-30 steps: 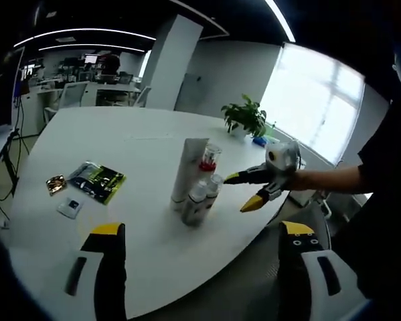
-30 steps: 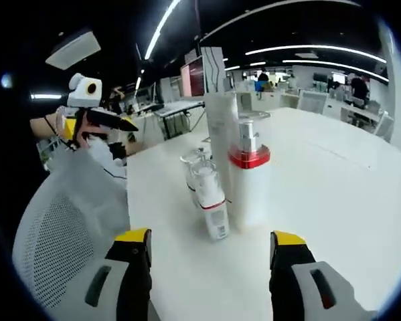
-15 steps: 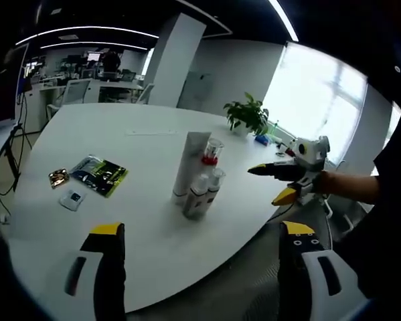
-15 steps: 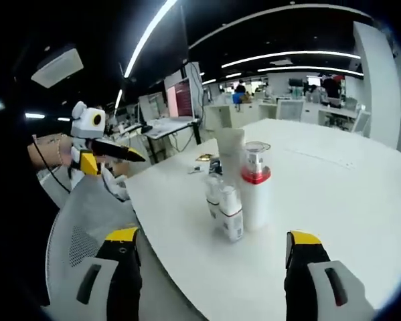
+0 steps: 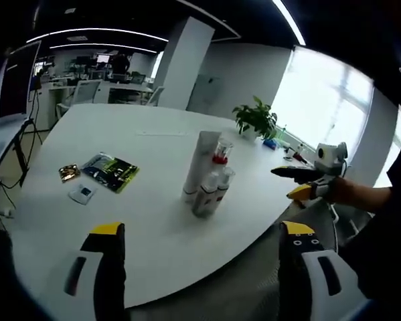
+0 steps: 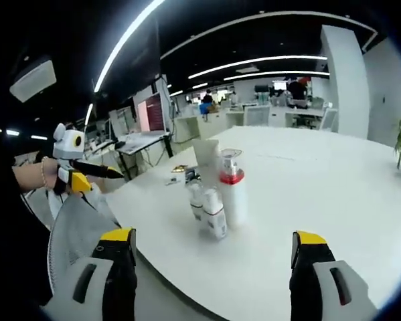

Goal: Arrange the skincare products in the storage area until every visible bottle or jar stands upright without overlapping.

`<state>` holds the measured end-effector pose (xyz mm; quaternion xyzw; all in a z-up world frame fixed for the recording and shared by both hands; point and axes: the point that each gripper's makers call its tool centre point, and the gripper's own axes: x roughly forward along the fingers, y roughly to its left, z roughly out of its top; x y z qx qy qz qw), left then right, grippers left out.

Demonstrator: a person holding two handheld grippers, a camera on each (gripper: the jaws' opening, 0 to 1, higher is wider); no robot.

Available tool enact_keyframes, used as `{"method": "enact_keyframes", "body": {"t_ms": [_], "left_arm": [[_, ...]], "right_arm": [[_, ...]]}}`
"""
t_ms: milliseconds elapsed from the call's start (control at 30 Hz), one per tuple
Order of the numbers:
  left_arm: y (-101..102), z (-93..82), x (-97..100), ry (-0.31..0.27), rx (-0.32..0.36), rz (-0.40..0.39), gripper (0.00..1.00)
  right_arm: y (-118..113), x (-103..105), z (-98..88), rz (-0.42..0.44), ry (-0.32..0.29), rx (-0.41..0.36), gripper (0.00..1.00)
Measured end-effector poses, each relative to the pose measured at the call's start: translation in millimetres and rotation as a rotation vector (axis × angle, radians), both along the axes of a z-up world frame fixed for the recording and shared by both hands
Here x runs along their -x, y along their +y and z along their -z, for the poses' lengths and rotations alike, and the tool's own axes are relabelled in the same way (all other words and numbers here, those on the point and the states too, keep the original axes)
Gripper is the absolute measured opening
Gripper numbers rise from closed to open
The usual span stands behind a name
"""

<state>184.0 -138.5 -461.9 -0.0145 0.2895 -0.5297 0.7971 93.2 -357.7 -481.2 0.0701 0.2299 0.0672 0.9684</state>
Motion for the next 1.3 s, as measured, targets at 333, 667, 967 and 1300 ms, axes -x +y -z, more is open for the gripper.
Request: {"method": "enact_keyframes", "body": {"t_ms": [333,667,967,1300], "left_arm": [[-2,6.1,-4.5,0.005,-0.031,-0.006,0.91],[-7,15.1,-18.8,0.026,-0.053,-0.025,0.96],[-18,21.0,-54.3,0.11,-0.034,-0.092,0.94],[-36,45.5,-116.6,0.202,-0.06,-0.198,0.85]], "right_arm": [[9,-3,1.6,-0.004,-0.01,0.011,0.99],[11,-1,4.7,0.001,0.011,-0.009,0.99],[13,-2,6.6,-0.014,0.027,-0.027,0.99],[6,-2,9.6,0.018,0.045,-0.049,0.99]]}}
